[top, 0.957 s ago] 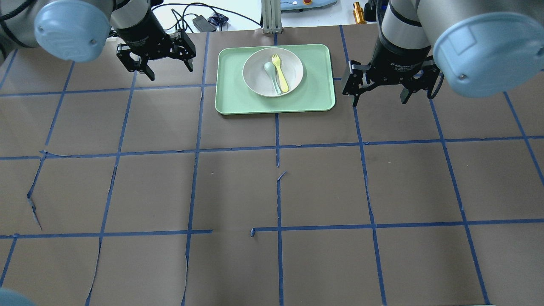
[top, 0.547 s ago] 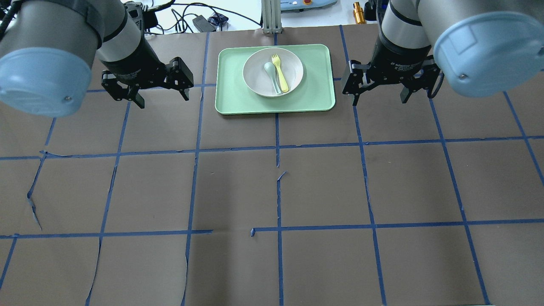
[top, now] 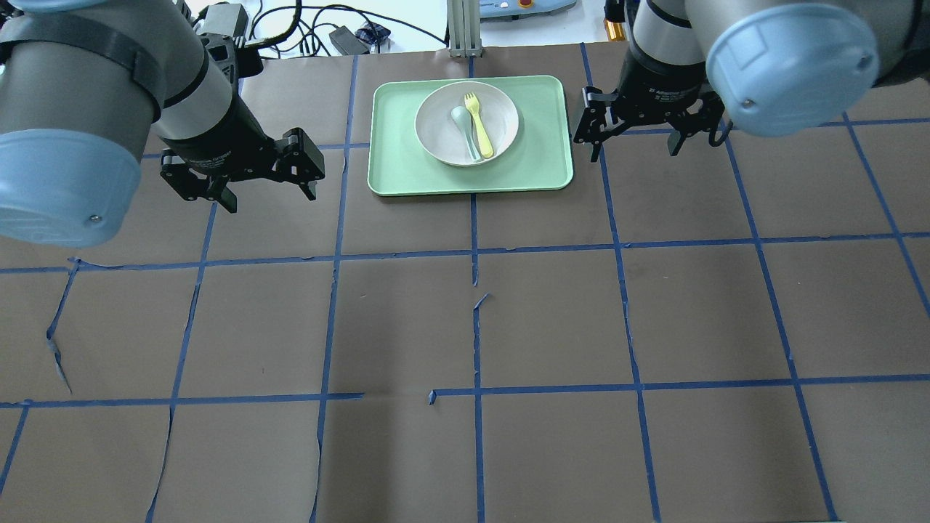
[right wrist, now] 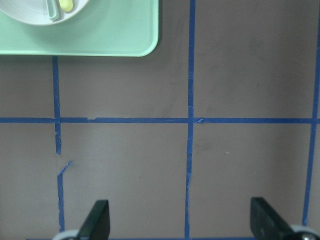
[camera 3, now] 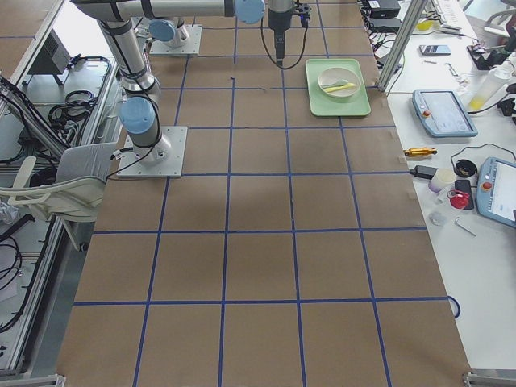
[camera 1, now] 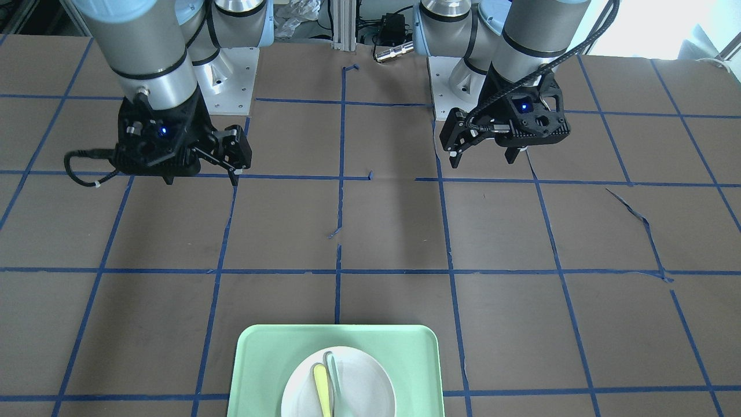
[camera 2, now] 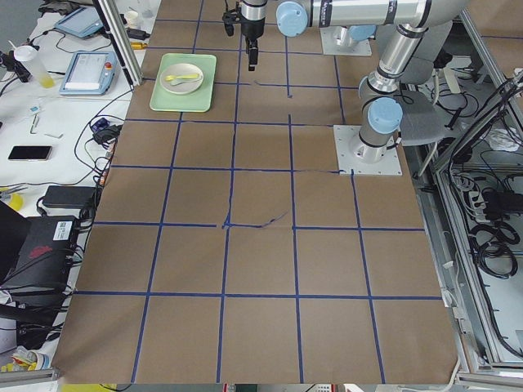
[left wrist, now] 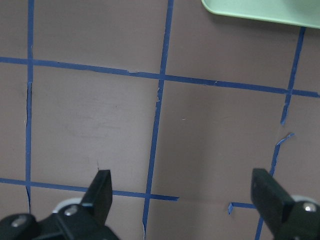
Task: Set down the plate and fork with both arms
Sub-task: 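Reach the right gripper into the plate and grasp the yellow fork, then lift the fork out with the right gripper and lower it beside the plate, then release the fork on the tray and raise the right gripper away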
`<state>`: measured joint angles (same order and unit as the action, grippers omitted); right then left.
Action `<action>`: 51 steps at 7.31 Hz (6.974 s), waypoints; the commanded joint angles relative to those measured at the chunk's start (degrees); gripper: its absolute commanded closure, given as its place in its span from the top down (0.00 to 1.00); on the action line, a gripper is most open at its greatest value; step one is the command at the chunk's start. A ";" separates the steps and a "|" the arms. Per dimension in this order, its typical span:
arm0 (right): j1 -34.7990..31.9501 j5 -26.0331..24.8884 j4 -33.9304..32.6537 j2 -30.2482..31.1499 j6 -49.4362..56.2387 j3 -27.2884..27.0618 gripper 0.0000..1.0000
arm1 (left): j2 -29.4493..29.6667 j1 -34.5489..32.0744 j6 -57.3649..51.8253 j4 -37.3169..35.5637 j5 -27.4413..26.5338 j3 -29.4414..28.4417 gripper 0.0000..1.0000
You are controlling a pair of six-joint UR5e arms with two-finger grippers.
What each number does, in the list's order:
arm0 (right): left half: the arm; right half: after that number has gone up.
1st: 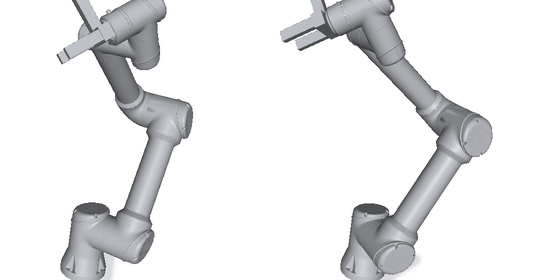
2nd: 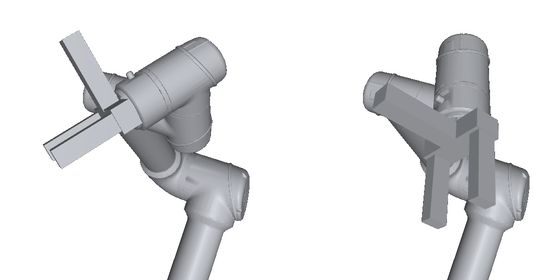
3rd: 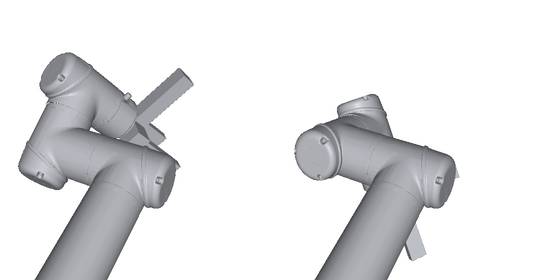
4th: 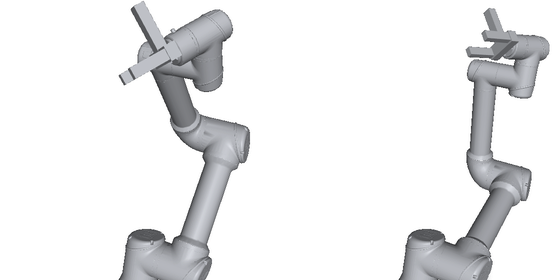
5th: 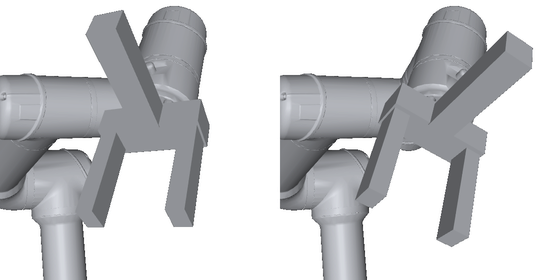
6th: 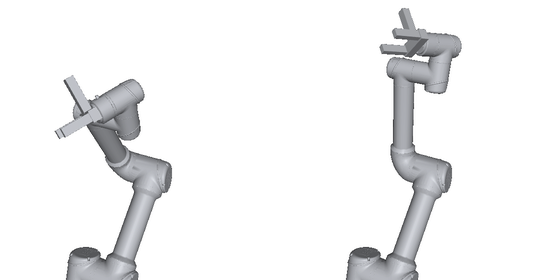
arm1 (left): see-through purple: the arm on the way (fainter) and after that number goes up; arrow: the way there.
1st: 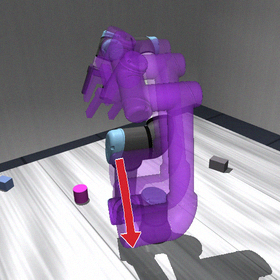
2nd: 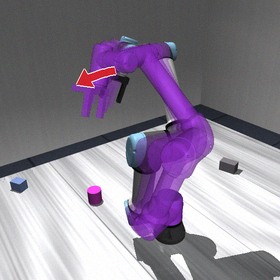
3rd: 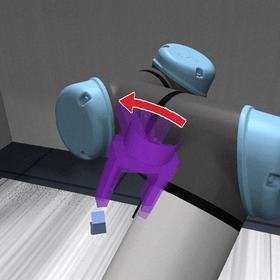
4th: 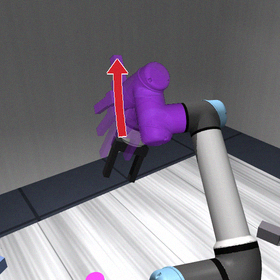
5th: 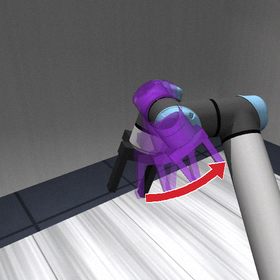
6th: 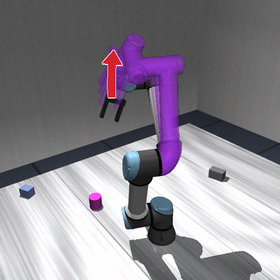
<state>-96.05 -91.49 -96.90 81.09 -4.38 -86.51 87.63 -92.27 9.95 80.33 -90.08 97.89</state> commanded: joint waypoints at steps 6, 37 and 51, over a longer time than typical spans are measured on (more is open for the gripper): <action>-3.88 6.68 -13.83 -38.79 18.47 30.16 1.00 | 0.70 -0.01 -0.20 -0.08 -0.18 0.73 1.00; -0.37 6.24 -15.51 -39.96 -4.84 23.41 0.26 | 1.23 0.43 -0.37 -0.70 -0.54 0.99 1.00; 4.12 -0.09 4.62 5.57 -1.07 -3.66 1.00 | 0.97 0.43 -0.72 -0.88 -1.24 0.55 1.00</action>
<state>-91.82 -91.36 -92.57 86.16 -5.49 -89.23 88.59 -91.81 9.24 79.45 -91.29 98.56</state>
